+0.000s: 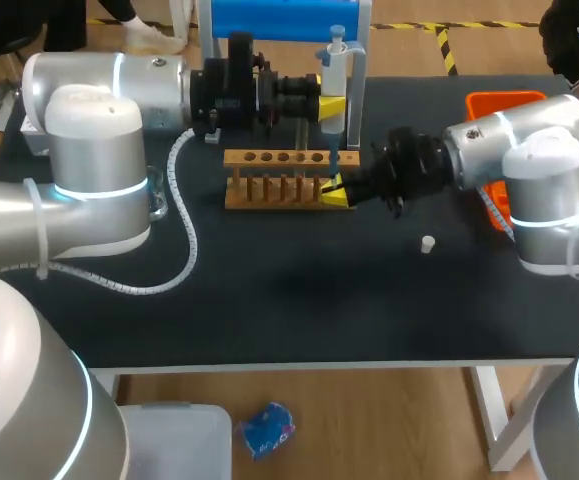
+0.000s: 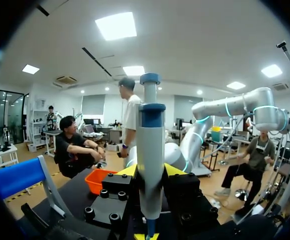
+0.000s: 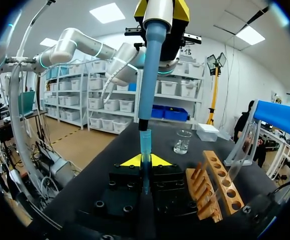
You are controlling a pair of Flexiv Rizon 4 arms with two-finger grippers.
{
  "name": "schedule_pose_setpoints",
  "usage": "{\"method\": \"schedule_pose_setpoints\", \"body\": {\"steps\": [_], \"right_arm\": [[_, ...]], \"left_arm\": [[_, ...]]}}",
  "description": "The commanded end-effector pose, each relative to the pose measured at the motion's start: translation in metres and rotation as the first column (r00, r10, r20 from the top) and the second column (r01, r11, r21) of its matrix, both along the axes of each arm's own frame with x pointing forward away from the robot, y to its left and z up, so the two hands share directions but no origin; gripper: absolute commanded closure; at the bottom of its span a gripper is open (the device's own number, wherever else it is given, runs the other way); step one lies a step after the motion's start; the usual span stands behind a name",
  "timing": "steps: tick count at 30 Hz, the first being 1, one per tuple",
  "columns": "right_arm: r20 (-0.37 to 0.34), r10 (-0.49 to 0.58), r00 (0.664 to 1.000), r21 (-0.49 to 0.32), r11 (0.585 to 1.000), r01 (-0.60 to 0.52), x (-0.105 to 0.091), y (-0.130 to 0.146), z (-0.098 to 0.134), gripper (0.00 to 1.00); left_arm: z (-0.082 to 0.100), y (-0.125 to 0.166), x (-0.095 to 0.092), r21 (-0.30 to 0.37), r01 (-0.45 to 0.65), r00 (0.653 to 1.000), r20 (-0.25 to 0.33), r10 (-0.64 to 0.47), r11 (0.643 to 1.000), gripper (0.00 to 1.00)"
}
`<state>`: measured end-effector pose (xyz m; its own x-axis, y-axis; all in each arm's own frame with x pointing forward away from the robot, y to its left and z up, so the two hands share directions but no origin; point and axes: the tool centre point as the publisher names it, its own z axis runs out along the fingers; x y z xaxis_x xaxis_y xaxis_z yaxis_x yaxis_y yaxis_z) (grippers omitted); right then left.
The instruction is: Invert the test tube, pick up the pipette, mount the tip to pipette, aspirate from beaker and dispense into the tube, eject the tip, return the pipette, and cap with the stopper.
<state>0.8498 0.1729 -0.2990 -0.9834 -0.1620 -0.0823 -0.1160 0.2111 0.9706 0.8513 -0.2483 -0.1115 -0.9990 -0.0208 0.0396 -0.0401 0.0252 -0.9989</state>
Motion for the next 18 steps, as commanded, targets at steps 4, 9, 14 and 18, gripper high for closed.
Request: {"method": "schedule_pose_setpoints", "body": {"steps": [4, 9, 14, 18], "right_arm": [[0.002, -0.004, 1.0, -0.007, 1.0, 0.004, -0.0052, -0.0015, 0.0017, 1.0], [-0.001, -0.008, 1.0, -0.004, 1.0, 0.008, -0.0059, -0.0031, 0.0008, 1.0], [-0.004, -0.012, 1.0, 0.007, 1.0, 0.012, -0.005, -0.0041, 0.0022, 1.0], [-0.012, -0.012, 1.0, 0.031, 0.999, 0.012, -0.0049, -0.0034, 0.0025, 1.0]], "left_arm": [[-0.0022, 0.0001, 0.0002, -0.002, 0.001, 1.0, 0.001, -0.001, 1.0, 1.0], [-0.0022, 0.0001, 0.0002, -0.002, 0.001, 1.0, 0.001, -0.001, 1.0, 1.0], [-0.0022, 0.0001, 0.0002, -0.002, 0.001, 1.0, 0.001, -0.001, 1.0, 1.0], [-0.0022, 0.0001, 0.0002, -0.002, 0.001, 1.0, 0.001, -0.001, 1.0, 1.0]]}}
